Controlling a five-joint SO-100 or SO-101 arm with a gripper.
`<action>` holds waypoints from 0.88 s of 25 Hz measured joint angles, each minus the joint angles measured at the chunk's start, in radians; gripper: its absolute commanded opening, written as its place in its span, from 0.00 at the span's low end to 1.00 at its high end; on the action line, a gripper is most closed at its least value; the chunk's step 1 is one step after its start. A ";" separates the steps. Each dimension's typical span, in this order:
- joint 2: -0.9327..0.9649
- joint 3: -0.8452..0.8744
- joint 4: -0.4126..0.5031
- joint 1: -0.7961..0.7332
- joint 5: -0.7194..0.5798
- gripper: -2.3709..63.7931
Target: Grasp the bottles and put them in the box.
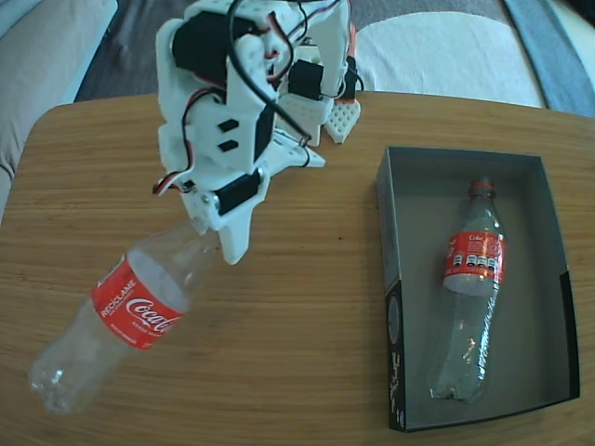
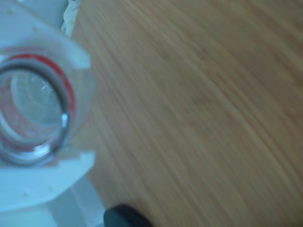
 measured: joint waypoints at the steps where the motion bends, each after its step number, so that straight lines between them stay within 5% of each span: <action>1: 0.031 0.000 0.012 -0.037 0.000 0.03; 13: 0.238 0.000 0.173 -0.445 0.014 0.03; 22: 0.333 0.000 0.184 -0.712 0.241 0.03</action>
